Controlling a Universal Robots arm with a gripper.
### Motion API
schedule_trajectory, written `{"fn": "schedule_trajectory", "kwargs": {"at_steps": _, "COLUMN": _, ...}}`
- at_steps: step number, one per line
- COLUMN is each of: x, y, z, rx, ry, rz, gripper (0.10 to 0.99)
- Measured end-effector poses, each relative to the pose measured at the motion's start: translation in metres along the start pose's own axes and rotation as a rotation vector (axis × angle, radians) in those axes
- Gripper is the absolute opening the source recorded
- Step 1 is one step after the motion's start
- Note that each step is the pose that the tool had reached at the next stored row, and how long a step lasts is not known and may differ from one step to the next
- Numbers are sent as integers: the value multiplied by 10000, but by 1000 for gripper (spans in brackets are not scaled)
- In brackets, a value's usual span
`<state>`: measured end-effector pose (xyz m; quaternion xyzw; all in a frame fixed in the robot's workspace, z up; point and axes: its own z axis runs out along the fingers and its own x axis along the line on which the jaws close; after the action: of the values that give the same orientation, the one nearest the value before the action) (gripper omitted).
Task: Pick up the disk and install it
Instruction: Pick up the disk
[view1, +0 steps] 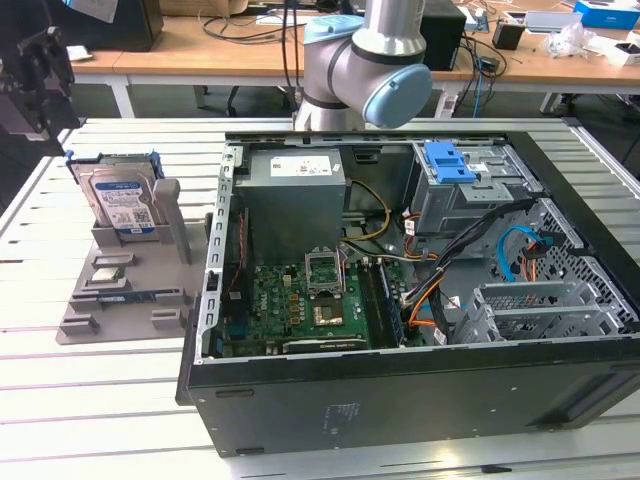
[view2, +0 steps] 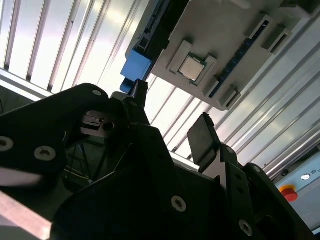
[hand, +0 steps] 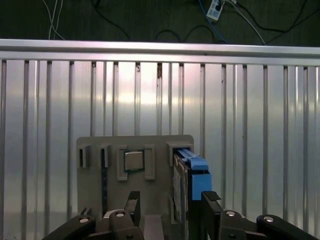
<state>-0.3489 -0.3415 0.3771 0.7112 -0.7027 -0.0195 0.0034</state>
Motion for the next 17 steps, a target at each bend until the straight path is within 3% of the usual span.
{"fn": "schedule_trajectory", "kwargs": {"at_steps": 17, "x": -138, "y": -55, "z": 46, "rx": -1, "ry": 0, "rz": -2, "gripper": 600}}
